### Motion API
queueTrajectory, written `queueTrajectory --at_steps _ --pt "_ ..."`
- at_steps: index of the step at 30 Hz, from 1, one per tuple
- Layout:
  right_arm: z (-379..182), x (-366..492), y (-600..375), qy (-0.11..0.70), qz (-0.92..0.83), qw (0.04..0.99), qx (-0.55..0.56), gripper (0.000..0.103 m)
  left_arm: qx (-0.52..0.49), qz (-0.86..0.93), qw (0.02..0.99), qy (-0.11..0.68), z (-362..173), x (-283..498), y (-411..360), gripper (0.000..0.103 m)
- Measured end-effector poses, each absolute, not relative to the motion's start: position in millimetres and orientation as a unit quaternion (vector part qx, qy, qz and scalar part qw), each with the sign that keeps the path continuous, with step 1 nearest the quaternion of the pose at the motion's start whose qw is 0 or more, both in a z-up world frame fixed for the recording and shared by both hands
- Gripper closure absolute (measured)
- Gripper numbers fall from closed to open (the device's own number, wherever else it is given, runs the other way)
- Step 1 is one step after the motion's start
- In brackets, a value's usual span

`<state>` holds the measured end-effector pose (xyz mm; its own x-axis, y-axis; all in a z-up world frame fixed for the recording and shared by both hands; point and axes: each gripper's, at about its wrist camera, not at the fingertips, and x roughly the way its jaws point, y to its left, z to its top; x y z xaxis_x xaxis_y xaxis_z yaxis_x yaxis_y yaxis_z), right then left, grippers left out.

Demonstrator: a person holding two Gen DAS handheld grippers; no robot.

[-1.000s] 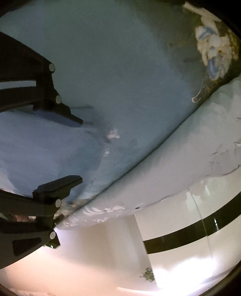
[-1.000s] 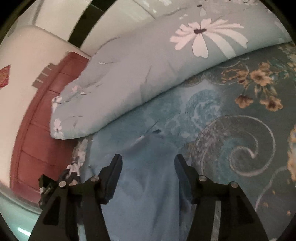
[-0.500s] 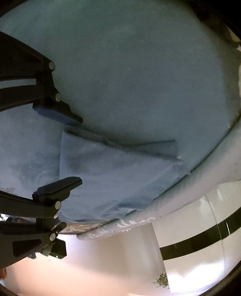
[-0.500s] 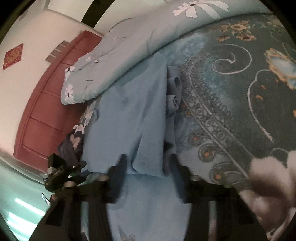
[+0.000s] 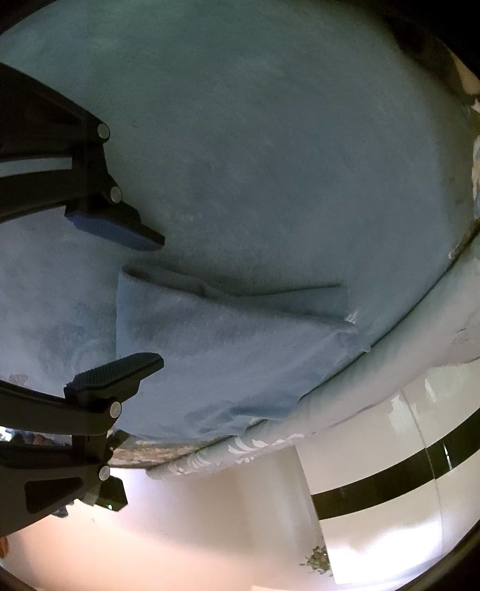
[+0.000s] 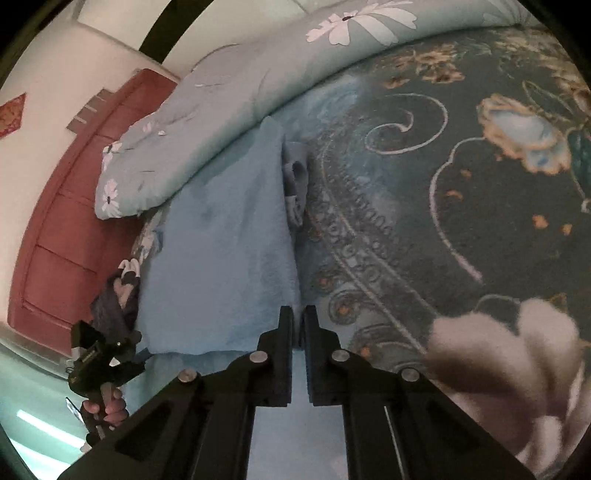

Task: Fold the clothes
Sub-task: 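Pinch the folded sweatshirt edge with both grippers and fold it again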

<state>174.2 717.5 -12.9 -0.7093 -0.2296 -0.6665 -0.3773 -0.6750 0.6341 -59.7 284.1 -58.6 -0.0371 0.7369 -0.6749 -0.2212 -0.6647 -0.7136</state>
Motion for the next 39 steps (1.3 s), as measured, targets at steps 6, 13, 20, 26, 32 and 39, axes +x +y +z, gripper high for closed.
queueTrajectory --at_steps 6,13,20,26,32,39 --pt "-17 184 724 0.429 0.825 0.038 -0.367 0.09 -0.605 0.672 0.352 -0.242 -57 -47 281 0.041" --pt "-43 196 714 0.513 0.787 0.011 -0.344 0.055 -0.617 0.655 0.351 -0.259 -72 -27 312 0.041" --pt "-47 179 704 0.539 0.786 0.028 -0.302 0.055 -0.566 0.684 0.319 -0.332 -76 -39 317 0.041" --pt "-47 169 701 0.55 0.79 0.05 -0.265 0.057 -0.527 0.704 0.302 -0.369 -77 -37 311 0.05" --pt "-42 164 695 0.541 0.8 0.058 -0.252 0.095 -0.534 0.711 0.256 -0.38 -81 -42 304 0.092" --pt "-16 180 680 0.507 0.822 0.048 -0.254 0.098 -0.53 0.729 0.263 -0.345 -57 -27 301 0.096"
